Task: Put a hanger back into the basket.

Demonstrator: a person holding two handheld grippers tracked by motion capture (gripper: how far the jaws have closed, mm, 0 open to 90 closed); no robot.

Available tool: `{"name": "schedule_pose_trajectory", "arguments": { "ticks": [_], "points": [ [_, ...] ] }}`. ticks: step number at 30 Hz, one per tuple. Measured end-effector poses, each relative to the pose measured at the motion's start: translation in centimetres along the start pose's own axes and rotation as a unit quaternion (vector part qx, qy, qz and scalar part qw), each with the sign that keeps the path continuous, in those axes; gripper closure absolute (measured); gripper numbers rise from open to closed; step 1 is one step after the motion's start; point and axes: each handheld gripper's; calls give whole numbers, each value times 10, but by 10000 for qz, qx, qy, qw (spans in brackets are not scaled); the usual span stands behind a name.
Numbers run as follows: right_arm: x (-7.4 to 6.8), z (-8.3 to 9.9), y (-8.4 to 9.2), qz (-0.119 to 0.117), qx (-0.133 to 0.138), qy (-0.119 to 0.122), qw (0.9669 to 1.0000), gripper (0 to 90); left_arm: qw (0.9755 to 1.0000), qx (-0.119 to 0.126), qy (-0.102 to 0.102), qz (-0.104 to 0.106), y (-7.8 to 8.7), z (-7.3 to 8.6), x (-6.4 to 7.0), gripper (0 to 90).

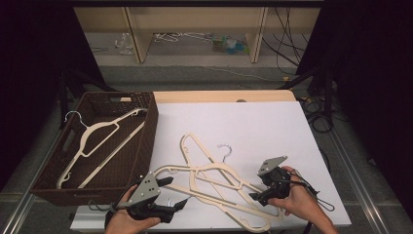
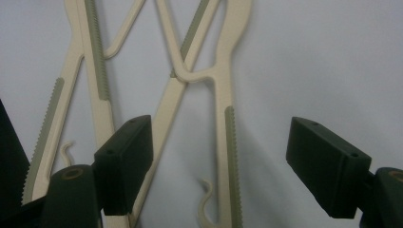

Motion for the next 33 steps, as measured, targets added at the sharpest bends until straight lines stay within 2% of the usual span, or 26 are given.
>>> {"name": "schedule_pose_trajectory", "arguments": {
  "ticks": [2,4,7,9,11,12,13,15,16,18,21,26,28,32,33],
  "points": [
    [1,0,0,-3,-26,46,10000,257,9999,79,74,-20,-1,1,0,212],
    [2,0,-1,-12,-31,60,10000,268,10000,54,-35,-75,-1,2,-1,210],
    [4,-3,-5,-28,-89,70,9999,325,9999,25,23,-122,-3,7,-1,209],
    [5,-3,-7,-25,-111,109,9999,337,9999,18,28,-97,-3,7,-1,208],
    [8,-5,-13,-76,-282,173,9994,403,10000,6,-10,-76,-3,8,-1,208],
    [8,-5,-13,-76,-282,173,9994,403,10000,2,-14,-80,-3,8,-1,208],
    [10,-8,-16,-99,-385,204,9990,451,10000,-3,-12,-68,-3,9,-1,208],
    [10,-8,-17,-104,-431,240,9987,458,10000,-7,-25,-38,-4,9,0,208],
    [11,-11,-19,-133,-479,320,9983,497,10000,-30,-47,-13,-4,9,-1,209],
    [11,-11,-20,-138,-505,305,9982,507,10000,-71,-66,-10,-4,9,1,209],
    [11,-12,-23,-181,-690,391,9967,550,9999,-81,-130,22,-5,9,1,209],
    [10,-17,-24,-160,-835,497,9951,629,9999,-78,-81,37,-6,9,1,212],
    [8,-23,-25,-160,-1001,634,9928,682,9999,-75,-109,38,-6,9,0,212],
    [6,-28,-27,-124,-1193,685,9904,699,9998,-150,-118,24,-6,10,1,212],
    [6,-31,-28,-150,-1308,711,9887,702,9999,-138,-92,38,-7,10,1,212]
  ]
}}
Point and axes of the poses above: each handheld gripper's, and its own axes: y roughly backward along the jaws, z roughly out of its underside, x roughly to its right, and after that the axes turned 4 degrees about -y, right-handed
